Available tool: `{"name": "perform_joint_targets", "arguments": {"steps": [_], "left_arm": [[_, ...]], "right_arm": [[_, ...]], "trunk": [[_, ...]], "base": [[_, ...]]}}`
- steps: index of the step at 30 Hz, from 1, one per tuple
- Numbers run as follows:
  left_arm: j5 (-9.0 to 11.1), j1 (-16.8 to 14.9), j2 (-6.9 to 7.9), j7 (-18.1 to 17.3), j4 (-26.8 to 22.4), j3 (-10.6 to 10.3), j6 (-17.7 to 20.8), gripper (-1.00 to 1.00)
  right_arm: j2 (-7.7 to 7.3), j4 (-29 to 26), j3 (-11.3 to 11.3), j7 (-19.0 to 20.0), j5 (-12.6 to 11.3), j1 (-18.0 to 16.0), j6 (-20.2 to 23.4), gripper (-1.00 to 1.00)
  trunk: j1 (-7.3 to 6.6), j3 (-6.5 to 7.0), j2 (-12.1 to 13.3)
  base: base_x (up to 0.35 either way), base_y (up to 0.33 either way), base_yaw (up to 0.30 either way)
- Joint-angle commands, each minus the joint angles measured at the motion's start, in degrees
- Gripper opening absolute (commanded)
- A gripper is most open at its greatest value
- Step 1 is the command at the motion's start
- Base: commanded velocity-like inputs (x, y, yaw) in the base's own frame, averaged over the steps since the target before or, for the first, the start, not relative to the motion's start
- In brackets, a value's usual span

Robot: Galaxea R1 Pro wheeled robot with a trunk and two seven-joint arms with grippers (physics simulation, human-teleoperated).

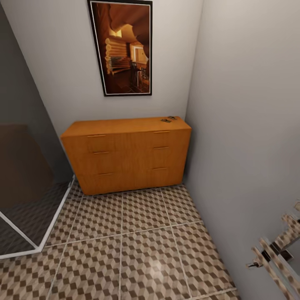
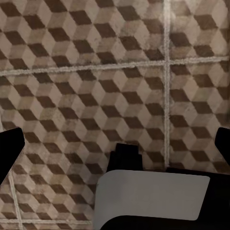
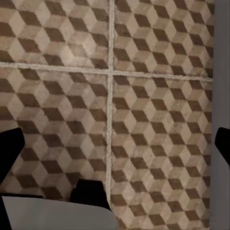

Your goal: Take the four mousetraps from the cabinet in the bathroom and place them on the bathroom floor. Make sure all four end up on the same floor surface, and ensure that at least two of them are either under or directly next to the same bathroom sink.

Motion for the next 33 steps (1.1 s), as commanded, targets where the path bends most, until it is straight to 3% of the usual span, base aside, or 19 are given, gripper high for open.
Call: {"name": "perform_joint_targets", "arguments": {"steps": [1, 27, 33], "left_arm": [[0.4, -0.1, 0.06, 0.4, -0.3, -0.5, -0.3, 1.00], [0.4, -0.1, 0.06, 0.4, -0.3, -0.5, -0.3, 1.00], [0.4, -0.1, -0.05, 0.5, -0.3, -0.5, -0.4, 1.00]], "right_arm": [[0.00, 0.1, 0.5, -0.1, -0.5, 0.0, -0.2, 1.00], [0.07, 0.1, 0.5, -0.1, -0.5, 0.0, 0.5, 1.00], [0.38, -0.1, 0.5, -0.1, -0.3, 0.0, 0.2, 1.00]], "trunk": [[0.03, -0.05, 0.0], [0.03, -0.05, 0.0], [0.03, -0.05, 0.0]], "base": [[0.332, -0.008, 0.000], [0.333, -0.001, 0.000], [0.152, 0.000, 0.000]]}}
